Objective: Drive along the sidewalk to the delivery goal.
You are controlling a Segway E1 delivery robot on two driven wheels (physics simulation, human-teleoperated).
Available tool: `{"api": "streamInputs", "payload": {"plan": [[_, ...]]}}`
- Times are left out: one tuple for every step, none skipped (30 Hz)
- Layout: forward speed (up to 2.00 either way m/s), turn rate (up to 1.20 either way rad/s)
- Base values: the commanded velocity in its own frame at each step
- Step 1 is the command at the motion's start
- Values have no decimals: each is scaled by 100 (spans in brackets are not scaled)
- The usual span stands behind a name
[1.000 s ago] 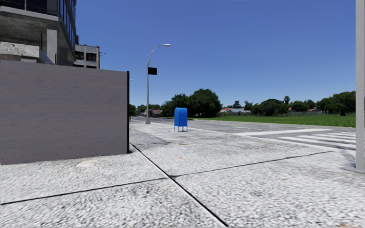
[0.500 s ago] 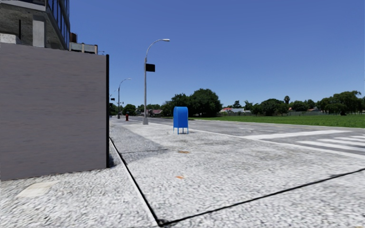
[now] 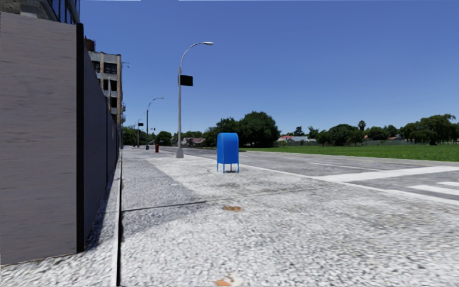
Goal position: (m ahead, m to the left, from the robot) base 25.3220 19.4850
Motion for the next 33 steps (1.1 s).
{"api": "streamInputs", "payload": {"plan": [[200,22],[200,23],[200,23],[200,24],[200,24],[200,24],[200,24],[200,24],[200,25],[200,25],[200,26],[200,26],[200,26],[200,26],[200,26],[200,26],[200,27],[200,27],[200,29],[200,35],[200,35],[200,37],[200,37],[200,38],[200,38],[200,38],[200,38],[200,38],[200,38],[200,38],[200,38],[200,38],[200,38]]}}
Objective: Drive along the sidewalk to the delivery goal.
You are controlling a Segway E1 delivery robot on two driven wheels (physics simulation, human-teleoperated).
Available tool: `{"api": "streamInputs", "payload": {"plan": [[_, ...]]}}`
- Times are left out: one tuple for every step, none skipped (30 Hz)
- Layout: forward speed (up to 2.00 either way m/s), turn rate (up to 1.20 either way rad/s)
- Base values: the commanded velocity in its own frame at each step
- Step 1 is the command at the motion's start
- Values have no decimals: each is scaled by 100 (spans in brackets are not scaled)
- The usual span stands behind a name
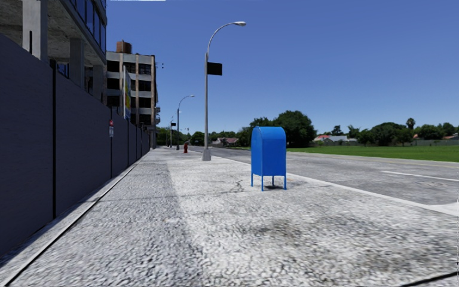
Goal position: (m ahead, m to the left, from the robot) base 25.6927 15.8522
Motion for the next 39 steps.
{"api": "streamInputs", "payload": {"plan": [[200,38],[200,38],[200,38],[200,38],[200,38],[200,38],[200,38],[200,38],[200,38],[200,38],[200,38],[200,38],[200,38],[200,38],[200,38],[200,38],[200,38],[200,38],[200,38],[200,38],[200,38],[200,38],[200,38],[200,38],[200,38],[200,38],[200,38],[200,24],[200,15],[200,15],[200,0],[200,0],[200,0],[200,0],[200,0],[200,0],[200,0],[200,0],[200,0]]}}
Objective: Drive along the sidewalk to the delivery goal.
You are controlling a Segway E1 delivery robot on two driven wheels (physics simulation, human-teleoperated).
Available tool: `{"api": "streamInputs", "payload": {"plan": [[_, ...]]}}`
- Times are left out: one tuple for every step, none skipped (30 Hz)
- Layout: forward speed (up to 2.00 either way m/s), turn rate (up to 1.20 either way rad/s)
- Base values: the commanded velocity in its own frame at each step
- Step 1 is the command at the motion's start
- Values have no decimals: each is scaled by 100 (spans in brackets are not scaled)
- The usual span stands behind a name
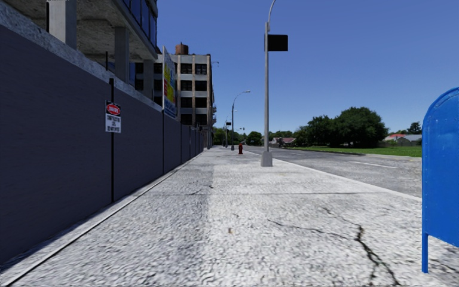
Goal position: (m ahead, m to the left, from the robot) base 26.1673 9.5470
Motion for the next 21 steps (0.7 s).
{"api": "streamInputs", "payload": {"plan": [[200,0],[200,0],[200,0],[200,0],[200,0],[200,0],[200,0],[200,9],[200,9],[200,14],[200,18],[200,19],[200,19],[200,19],[200,19],[200,19],[200,19],[200,19],[200,19],[200,19],[200,19]]}}
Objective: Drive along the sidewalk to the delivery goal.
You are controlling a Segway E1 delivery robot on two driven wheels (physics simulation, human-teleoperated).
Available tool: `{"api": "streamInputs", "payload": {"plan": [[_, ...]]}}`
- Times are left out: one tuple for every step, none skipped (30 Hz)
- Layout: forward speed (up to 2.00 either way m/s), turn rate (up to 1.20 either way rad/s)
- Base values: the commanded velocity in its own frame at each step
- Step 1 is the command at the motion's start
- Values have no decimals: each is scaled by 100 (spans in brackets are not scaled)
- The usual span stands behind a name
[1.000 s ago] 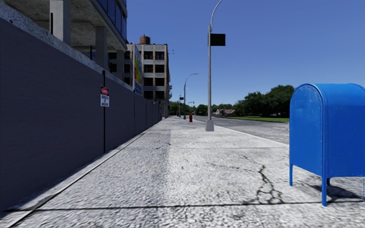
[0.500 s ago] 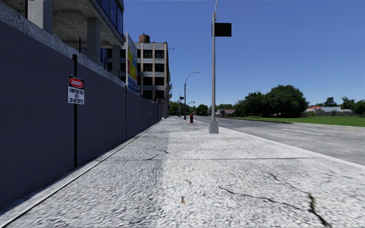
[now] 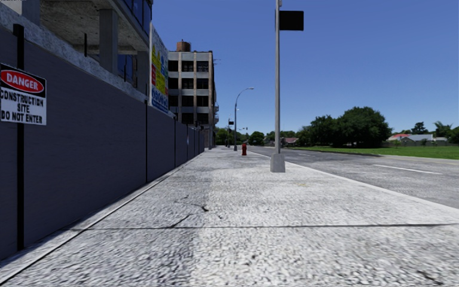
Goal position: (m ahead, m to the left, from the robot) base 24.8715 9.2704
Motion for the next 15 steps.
{"api": "streamInputs", "payload": {"plan": [[200,19],[200,19],[200,19],[200,20],[200,20],[200,18],[200,18],[200,7],[200,0],[200,0],[200,0],[200,0],[200,0],[200,0],[200,0]]}}
